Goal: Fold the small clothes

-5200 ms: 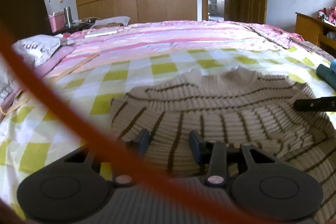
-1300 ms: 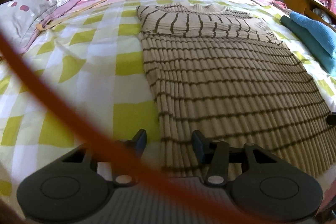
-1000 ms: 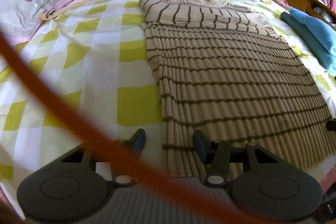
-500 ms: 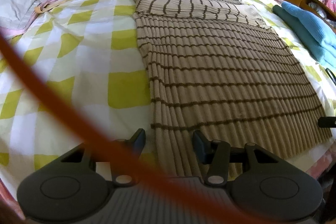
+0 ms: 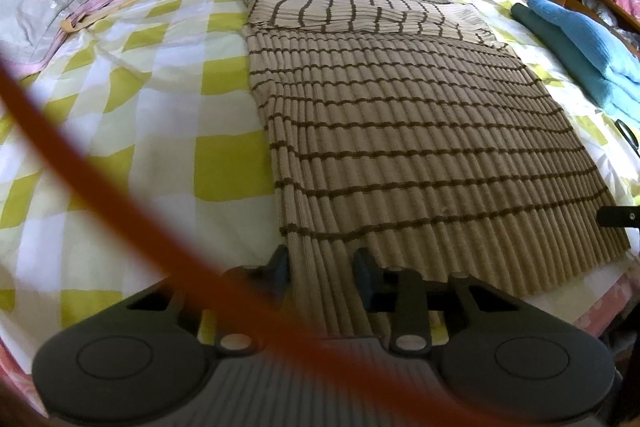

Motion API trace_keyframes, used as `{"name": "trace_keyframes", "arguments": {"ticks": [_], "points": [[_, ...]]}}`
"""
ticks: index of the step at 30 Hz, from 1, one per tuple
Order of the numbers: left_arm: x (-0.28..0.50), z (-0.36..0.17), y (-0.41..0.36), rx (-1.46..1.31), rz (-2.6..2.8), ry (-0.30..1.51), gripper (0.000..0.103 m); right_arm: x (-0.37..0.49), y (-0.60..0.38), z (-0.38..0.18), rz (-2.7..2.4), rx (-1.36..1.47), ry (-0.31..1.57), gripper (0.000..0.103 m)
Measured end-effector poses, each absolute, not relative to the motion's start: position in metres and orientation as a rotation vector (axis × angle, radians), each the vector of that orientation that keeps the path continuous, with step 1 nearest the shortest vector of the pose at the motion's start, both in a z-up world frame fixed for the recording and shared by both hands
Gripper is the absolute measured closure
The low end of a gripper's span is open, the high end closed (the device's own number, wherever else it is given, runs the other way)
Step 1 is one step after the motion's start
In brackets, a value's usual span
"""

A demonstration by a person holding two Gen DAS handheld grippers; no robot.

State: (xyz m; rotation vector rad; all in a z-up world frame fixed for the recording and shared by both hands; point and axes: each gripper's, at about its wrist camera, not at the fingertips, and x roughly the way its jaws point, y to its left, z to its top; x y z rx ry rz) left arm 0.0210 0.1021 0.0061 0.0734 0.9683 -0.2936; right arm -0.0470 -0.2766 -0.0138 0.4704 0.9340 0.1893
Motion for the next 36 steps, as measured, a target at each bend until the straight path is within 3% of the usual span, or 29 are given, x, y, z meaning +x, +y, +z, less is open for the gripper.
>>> {"name": "trace_keyframes", "arguments": {"ticks": [6, 10, 21, 26, 36], "points": [[0.020, 0.007, 0.101, 0.067, -0.309, 0.966, 0.079, -0.047, -0.281, -0.017, 0.181, 0.507, 0.929, 0.082], [0.019, 0.006, 0.099, 0.070, -0.308, 0.961, 0.080, -0.047, -0.283, -0.020, 0.181, 0.543, 0.921, 0.089], [0.019, 0.005, 0.096, 0.092, -0.308, 0.955, 0.080, -0.043, -0.270, -0.016, 0.165, 0.459, 0.896, 0.089], [0.017, 0.007, 0.096, 0.088, -0.305, 0.941, 0.084, -0.042, -0.260, -0.009, 0.155, 0.354, 0.881, 0.096], [0.019, 0.021, 0.103, -0.017, -0.330, 0.899, 0.088, -0.039, -0.259, 0.008, 0.149, 0.285, 0.821, 0.098]]}}
